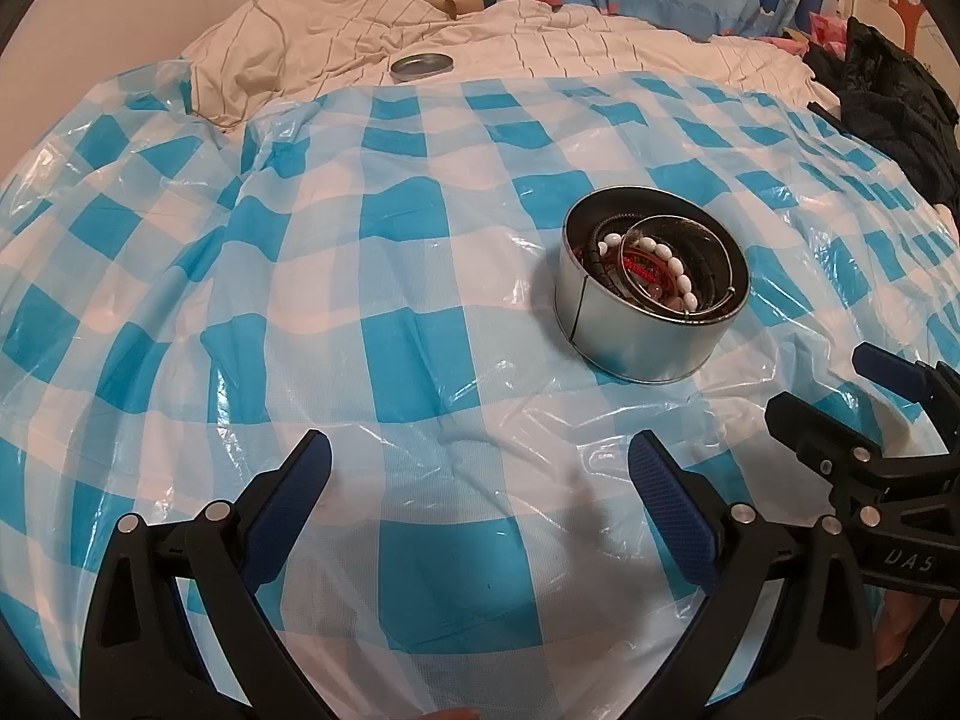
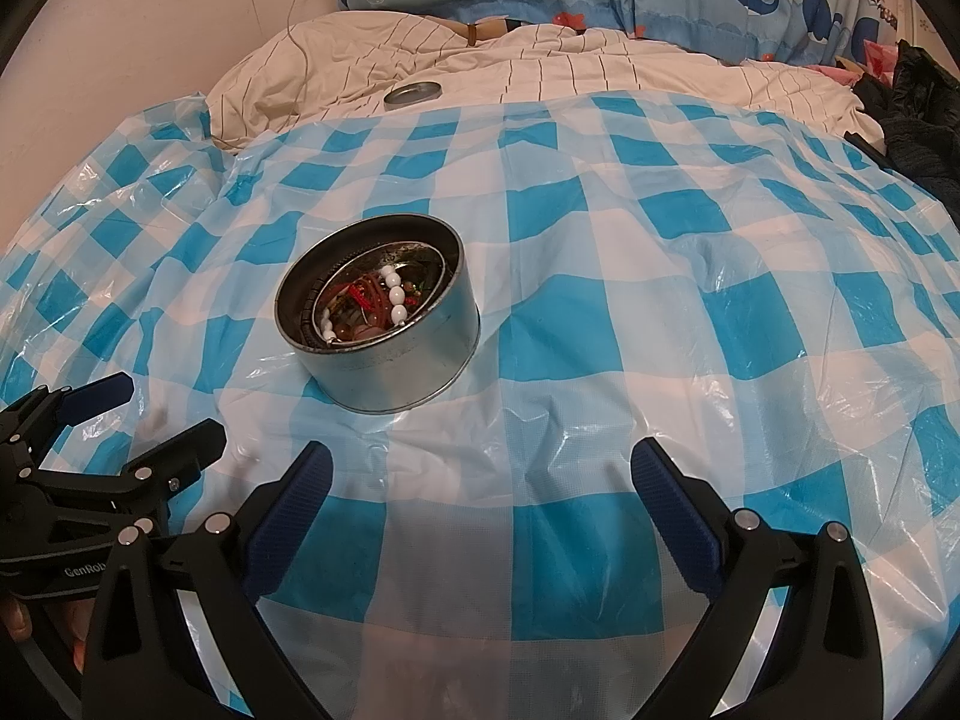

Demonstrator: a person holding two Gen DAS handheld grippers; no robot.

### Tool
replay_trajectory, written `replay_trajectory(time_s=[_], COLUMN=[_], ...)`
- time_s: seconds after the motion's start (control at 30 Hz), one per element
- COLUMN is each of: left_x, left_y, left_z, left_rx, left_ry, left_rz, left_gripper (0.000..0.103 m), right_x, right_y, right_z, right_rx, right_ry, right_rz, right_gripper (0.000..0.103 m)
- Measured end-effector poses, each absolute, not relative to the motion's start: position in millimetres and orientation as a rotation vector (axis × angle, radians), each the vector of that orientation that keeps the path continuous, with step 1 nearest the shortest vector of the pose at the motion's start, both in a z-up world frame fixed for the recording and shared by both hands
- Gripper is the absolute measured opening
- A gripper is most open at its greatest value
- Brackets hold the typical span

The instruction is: Organize jewelry

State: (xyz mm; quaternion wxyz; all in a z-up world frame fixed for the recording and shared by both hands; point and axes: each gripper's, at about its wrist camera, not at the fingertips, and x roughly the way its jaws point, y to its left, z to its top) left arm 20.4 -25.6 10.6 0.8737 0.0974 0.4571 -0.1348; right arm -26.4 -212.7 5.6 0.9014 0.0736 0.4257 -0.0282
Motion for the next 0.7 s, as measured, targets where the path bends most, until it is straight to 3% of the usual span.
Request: replay_trajectory(time_s=[0.4,0.7], left_x=[17,21], left_y=[-15,-24], left_z=[14,-2], left_rx=[0.11,0.229], left_ry=[0.92,0.962], left_rz=[-0.336,-0.282], left_gripper=[0.095,0.095], right_x=[-29,-26], right_y=[-214,-218], right_z=[4,1], right_rx=[0.16,0.156], right_ry=[0.885,0.905], right_rz=[-0.062,-0.075], right_gripper=[0.095,0.096])
